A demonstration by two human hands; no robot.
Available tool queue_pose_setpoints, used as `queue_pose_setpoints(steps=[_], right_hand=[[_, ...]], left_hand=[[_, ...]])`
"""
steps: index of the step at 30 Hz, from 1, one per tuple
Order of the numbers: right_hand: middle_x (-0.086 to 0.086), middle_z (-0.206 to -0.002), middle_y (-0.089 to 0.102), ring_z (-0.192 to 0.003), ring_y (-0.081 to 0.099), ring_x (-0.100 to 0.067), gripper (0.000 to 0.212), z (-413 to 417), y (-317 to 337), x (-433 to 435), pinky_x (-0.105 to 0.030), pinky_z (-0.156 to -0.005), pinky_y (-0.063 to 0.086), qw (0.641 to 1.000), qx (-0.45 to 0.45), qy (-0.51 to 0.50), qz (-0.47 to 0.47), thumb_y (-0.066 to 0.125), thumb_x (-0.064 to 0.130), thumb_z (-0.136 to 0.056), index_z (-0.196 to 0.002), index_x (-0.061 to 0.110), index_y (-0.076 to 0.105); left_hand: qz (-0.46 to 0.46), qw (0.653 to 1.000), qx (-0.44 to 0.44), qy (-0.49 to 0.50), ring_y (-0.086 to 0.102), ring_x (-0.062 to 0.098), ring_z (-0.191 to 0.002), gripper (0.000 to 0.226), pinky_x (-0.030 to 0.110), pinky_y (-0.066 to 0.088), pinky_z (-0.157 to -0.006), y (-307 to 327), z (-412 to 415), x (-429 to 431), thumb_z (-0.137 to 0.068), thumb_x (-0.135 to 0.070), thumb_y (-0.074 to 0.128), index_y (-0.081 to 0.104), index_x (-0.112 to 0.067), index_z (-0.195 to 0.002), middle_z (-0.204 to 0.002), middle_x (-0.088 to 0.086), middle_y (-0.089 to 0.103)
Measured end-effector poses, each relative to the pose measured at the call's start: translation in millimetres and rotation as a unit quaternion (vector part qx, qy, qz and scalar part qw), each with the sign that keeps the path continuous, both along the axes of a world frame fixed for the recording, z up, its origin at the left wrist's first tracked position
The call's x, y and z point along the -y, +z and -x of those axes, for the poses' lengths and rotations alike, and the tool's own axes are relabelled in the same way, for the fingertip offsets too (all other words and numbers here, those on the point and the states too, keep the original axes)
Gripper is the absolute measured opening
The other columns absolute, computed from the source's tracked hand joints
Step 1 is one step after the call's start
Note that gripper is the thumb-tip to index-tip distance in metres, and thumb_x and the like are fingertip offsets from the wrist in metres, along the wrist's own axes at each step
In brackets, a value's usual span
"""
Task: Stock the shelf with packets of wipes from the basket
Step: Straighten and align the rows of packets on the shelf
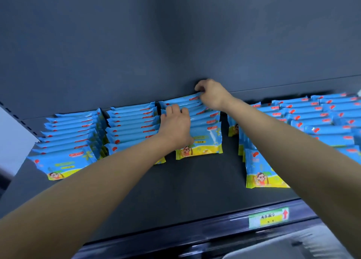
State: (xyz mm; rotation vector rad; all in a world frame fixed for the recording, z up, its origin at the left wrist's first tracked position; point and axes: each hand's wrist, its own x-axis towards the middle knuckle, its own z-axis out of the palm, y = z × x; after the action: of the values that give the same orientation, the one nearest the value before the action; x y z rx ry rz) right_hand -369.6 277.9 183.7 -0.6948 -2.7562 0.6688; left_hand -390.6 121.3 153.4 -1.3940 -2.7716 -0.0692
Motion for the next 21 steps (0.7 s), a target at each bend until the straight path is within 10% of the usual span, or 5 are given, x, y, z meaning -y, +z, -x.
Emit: queue_pose_setpoints(steps=[5, 8, 12, 16, 21], right_hand=[[-0.006, -0.097, 0.061, -0.077, 0.06, -0.019, 0.027, -17, -5, -3, -0.029, -0.067, 0.05, 0.973, 0.076, -0.092, 0.195, 0.047, 0.03, -0.096, -0.103, 0.006, 0.057], [-0.009, -0.104, 0.068, -0.091, 0.067, -0.024, 0.028, -18, -17, 4, -0.036, -0.073, 0.057, 0.93, 0.051, -0.089, 0.352, 0.055, 0.03, -0.093, -0.109, 0.007, 0.058], [-0.017, -0.106, 0.068, -0.093, 0.068, -0.03, 0.024, -12, -21, 9, -0.045, -0.084, 0.056, 0.903, 0.008, -0.11, 0.415, 0.056, 0.01, -0.09, -0.112, 0.0, 0.057], [-0.013, -0.088, 0.063, -0.069, 0.063, -0.023, 0.014, -13, -16, 5, -0.024, -0.053, 0.054, 0.903, -0.012, -0.125, 0.41, 0.047, -0.002, -0.088, -0.095, 0.002, 0.058], [-0.012, -0.091, 0.066, -0.085, 0.065, -0.026, 0.021, -16, -17, 5, -0.043, -0.086, 0.054, 0.872, -0.028, -0.12, 0.474, 0.039, 0.006, -0.096, -0.093, 0.004, 0.06]], left_hand=[[0.047, 0.999, 0.007, -0.002, 0.025, 0.038, -0.124, 0.091, 0.042, 0.035, -0.097, 2, 1, 0, -0.062, -0.049, 0.076, 0.03, -0.006, -0.128, -0.135, 0.019, 0.023], [0.084, 0.996, 0.031, 0.013, 0.005, 0.05, -0.136, 0.103, 0.049, 0.026, -0.108, 1, 3, 1, -0.06, -0.05, 0.079, 0.019, -0.01, -0.133, -0.15, 0.026, -0.001], [0.091, 0.996, -0.004, 0.007, 0.02, 0.043, -0.129, 0.109, 0.045, 0.029, -0.104, -2, 4, 2, -0.056, -0.049, 0.08, 0.014, -0.014, -0.135, -0.138, 0.025, 0.024], [0.036, 0.997, -0.066, -0.003, 0.034, 0.031, -0.114, 0.105, 0.038, 0.034, -0.096, -6, 7, 5, -0.06, -0.045, 0.077, 0.018, -0.006, -0.137, -0.125, 0.017, 0.036], [0.1, 0.995, -0.023, 0.005, 0.02, 0.042, -0.13, 0.118, 0.044, 0.028, -0.106, -4, 10, 7, -0.058, -0.052, 0.078, 0.01, -0.006, -0.142, -0.14, 0.019, 0.022]])
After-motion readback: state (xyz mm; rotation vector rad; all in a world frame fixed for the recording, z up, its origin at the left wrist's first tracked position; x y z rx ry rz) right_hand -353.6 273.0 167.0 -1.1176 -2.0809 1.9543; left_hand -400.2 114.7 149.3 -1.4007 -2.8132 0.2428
